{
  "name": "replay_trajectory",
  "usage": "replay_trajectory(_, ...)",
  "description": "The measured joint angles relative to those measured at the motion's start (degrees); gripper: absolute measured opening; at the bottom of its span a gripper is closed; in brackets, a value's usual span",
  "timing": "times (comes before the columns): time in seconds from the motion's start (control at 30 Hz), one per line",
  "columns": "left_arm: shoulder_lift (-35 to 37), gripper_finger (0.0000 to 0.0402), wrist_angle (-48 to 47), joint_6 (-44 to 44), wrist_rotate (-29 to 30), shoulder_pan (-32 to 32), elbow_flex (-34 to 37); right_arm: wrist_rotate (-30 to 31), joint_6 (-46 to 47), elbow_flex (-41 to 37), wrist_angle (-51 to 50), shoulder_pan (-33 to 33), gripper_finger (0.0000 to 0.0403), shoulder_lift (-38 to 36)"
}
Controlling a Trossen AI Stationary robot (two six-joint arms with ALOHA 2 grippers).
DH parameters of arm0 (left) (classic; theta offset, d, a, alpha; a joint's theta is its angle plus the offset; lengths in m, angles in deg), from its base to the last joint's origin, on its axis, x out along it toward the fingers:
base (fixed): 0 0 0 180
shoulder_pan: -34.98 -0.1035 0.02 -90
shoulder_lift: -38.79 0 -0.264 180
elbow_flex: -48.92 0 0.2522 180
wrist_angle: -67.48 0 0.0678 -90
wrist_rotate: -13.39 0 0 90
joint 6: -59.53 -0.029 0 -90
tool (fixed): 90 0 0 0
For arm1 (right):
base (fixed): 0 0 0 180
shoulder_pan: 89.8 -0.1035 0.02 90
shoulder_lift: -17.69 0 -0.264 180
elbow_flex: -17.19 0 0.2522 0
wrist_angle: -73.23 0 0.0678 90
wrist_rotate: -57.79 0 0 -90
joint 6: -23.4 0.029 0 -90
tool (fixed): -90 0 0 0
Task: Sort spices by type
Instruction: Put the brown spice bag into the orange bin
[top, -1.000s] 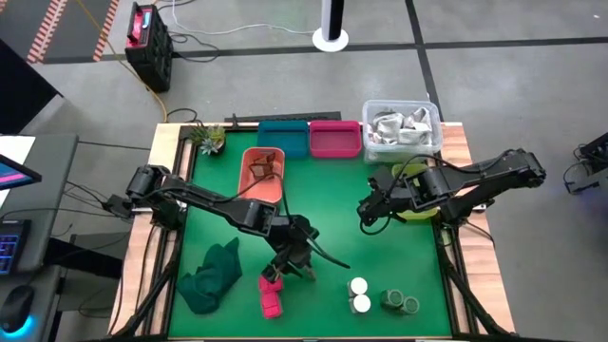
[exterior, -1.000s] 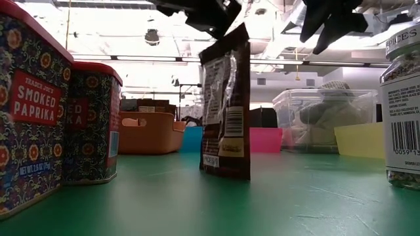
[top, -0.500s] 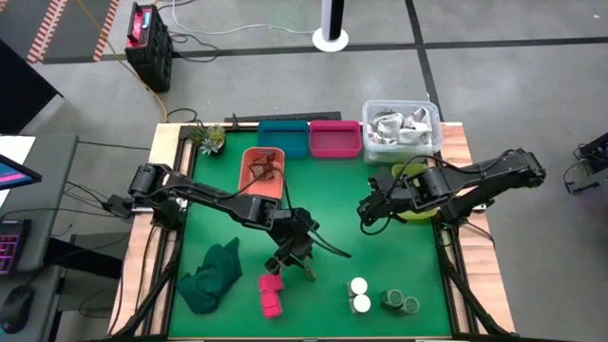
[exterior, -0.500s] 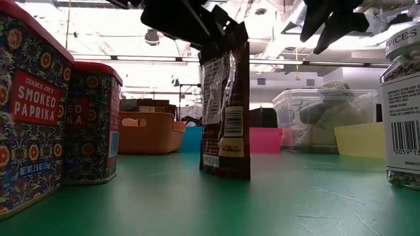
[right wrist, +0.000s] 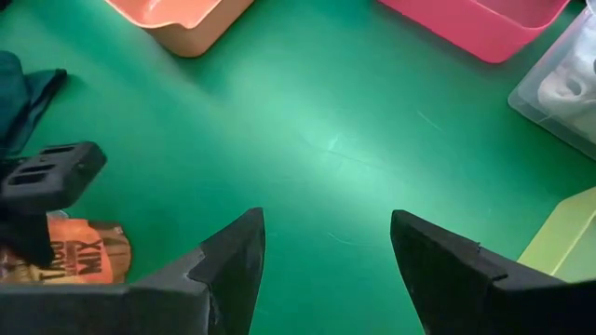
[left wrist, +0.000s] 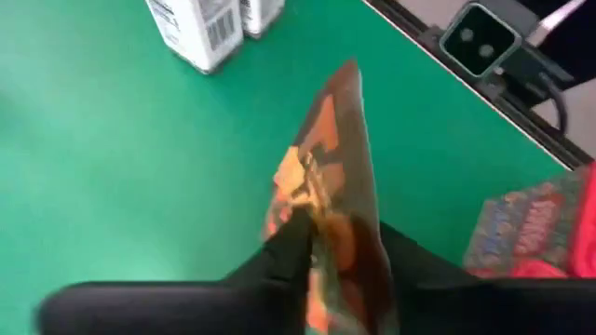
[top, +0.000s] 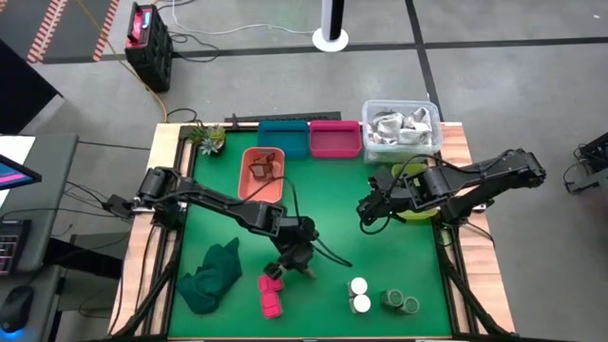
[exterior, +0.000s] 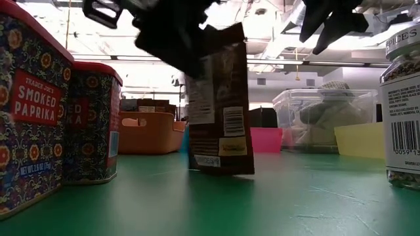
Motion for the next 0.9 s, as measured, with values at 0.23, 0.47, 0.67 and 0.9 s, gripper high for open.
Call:
replay_trajectory(0.23, 0.4, 0.0006, -1.2, 5.1, 0.1, -0.8, 0.0, 0.0, 0.0, 0.0, 0.1, 0.0, 0.026, 0.0)
replay_trajectory(0.47, 4.8, 0.0004, -1.6, 5.9, 0.9, -3.9, 0.0, 0.0, 0.0, 0.0, 0.1, 0.0, 0.026, 0.0)
replay_trajectory(0.67, 9.1, 0.0002, -4.8, 6.8, 2.1, -7.5, 0.0, 0.5, 0.9, 0.0, 0.1, 0.0, 0.026, 0.0)
replay_trajectory(0.9, 15.8, 0.0001, -11.7, 10.6, 2.3, -13.1, 0.0, 2.8, 1.0, 0.0, 0.2, 0.0, 0.026, 0.0)
